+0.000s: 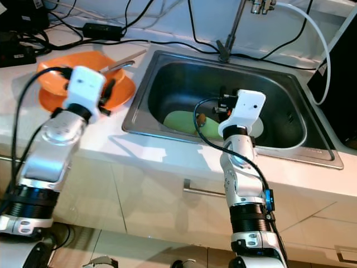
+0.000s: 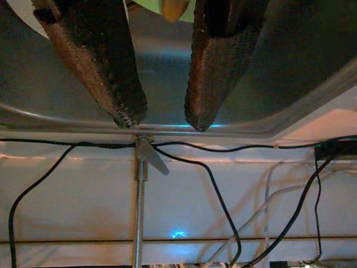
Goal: Kitchen organization
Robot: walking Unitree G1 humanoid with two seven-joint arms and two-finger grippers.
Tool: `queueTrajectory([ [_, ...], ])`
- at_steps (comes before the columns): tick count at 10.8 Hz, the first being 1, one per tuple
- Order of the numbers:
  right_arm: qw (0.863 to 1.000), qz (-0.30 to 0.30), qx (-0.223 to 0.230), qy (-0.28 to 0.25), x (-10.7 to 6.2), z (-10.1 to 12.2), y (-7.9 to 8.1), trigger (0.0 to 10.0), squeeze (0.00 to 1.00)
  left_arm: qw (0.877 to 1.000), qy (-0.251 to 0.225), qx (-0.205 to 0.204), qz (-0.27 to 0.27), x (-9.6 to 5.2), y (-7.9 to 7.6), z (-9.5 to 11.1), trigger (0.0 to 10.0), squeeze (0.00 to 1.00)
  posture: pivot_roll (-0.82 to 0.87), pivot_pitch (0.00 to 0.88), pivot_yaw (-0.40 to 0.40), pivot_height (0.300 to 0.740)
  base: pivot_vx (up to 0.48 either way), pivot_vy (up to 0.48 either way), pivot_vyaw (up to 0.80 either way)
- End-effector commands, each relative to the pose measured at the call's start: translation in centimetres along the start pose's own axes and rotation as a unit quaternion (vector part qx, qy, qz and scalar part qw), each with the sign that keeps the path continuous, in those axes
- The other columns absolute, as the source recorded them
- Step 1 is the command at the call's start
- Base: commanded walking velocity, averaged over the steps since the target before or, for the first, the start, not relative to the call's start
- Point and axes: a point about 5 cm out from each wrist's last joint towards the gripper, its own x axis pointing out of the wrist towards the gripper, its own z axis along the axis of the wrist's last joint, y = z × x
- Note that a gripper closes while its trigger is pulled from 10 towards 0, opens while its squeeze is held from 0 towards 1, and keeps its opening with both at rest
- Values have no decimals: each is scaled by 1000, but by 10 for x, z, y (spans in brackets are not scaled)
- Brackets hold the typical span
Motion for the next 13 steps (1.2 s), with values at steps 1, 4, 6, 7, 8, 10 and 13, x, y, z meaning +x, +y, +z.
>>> queueTrajectory([
  [1, 1000, -10, -5, 3, -1, -1, -5, 10000, 0, 1000, 8, -2, 7, 0, 2, 0, 10000, 0, 8, 44, -94, 740, 0, 0, 0],
  [4, 1000, -8, -5, 3, 0, 0, -3, 10000, 0, 999, 42, -14, 10, -4, 8, -8, 10000, 0, 9, 54, -94, 740, 0, 0, 0],
  [6, 1000, -9, -4, 4, 2, 0, -3, 10000, 0, 998, 57, -8, 27, -9, 21, -9, 10000, 0, 13, 64, -94, 740, 0, 0, 0],
  [7, 1000, -9, -4, 4, 2, 0, -3, 10000, 0, 997, 64, 0, 37, -11, 28, -10, 10000, 0, 14, 66, -93, 740, 0, 0, 0],
  [8, 1000, -9, -3, 4, 2, 0, -3, 10000, 0, 997, 68, 5, 43, -12, 33, -10, 10000, 0, 15, 69, -94, 740, 0, 0, 0],
  [10, 1000, -8, -3, 5, 2, 0, -2, 10000, 0, 995, 77, 27, 63, -16, 50, -11, 10000, 0, 16, 74, -97, 740, 0, 0, 0],
  [13, 1000, -5, -2, 6, 3, -1, 0, 10000, 0, 992, 88, 47, 82, -20, 67, -13, 10000, 0, 19, 75, -99, 740, 0, 0, 0],
])
